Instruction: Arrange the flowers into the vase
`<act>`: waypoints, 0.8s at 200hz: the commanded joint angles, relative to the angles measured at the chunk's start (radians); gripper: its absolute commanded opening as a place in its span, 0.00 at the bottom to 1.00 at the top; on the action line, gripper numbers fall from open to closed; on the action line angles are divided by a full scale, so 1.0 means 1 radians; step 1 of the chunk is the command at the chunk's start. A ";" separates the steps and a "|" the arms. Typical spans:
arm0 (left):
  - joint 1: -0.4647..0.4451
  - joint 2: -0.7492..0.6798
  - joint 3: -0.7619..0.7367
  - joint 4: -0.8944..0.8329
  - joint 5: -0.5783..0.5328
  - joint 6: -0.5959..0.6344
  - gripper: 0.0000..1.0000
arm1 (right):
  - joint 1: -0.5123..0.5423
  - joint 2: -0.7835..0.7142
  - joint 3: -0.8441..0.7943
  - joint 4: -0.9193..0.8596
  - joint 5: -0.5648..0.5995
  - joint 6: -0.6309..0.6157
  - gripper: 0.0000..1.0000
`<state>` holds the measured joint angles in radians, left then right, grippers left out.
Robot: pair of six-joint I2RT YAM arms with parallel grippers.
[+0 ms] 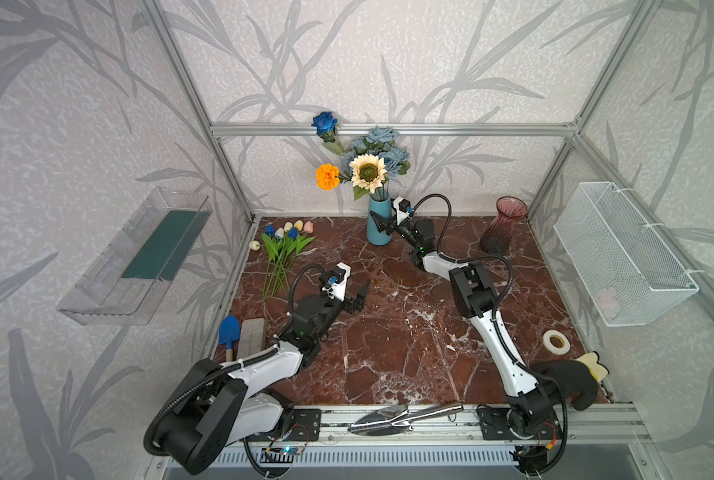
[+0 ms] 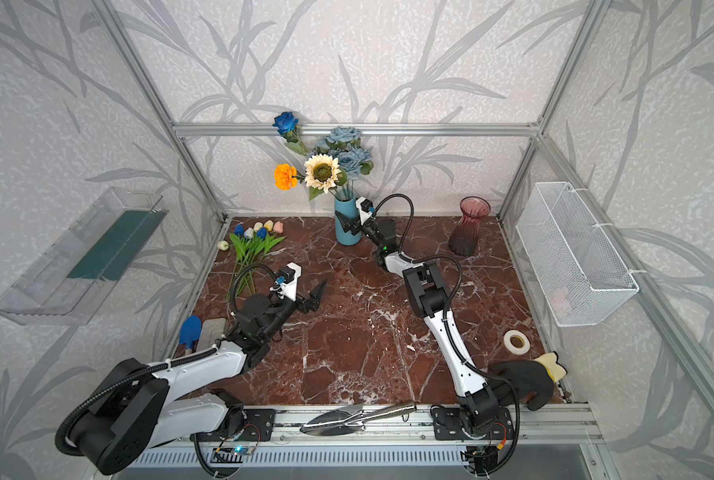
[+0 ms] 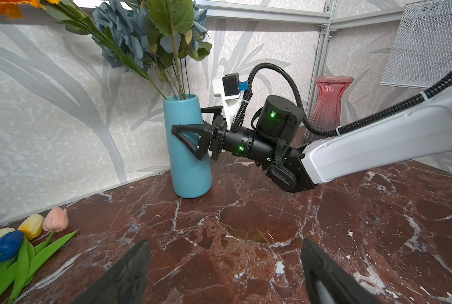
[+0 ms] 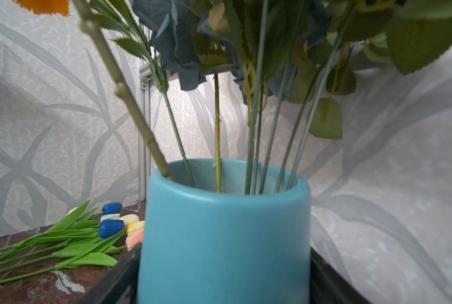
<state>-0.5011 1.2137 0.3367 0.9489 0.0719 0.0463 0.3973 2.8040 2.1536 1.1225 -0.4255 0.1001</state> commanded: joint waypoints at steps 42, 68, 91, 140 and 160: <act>0.003 -0.033 0.028 -0.024 -0.007 0.008 0.90 | -0.022 -0.127 -0.095 0.060 0.020 -0.045 0.99; 0.004 -0.034 0.032 -0.030 -0.006 0.007 0.90 | -0.029 -0.165 -0.175 0.105 0.025 -0.037 0.99; 0.003 -0.037 0.039 -0.044 -0.002 0.008 0.90 | -0.050 -0.225 -0.276 0.144 0.001 0.007 0.99; 0.003 -0.091 0.087 -0.104 0.021 -0.018 0.95 | -0.064 -0.593 -0.843 0.284 0.147 -0.028 0.99; 0.000 -0.099 0.162 -0.176 0.075 -0.029 0.97 | -0.100 -0.833 -1.118 0.235 0.241 0.010 0.99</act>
<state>-0.5011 1.1442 0.4004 0.8356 0.0872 0.0341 0.3290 2.2322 1.2499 1.2888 -0.3042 0.0830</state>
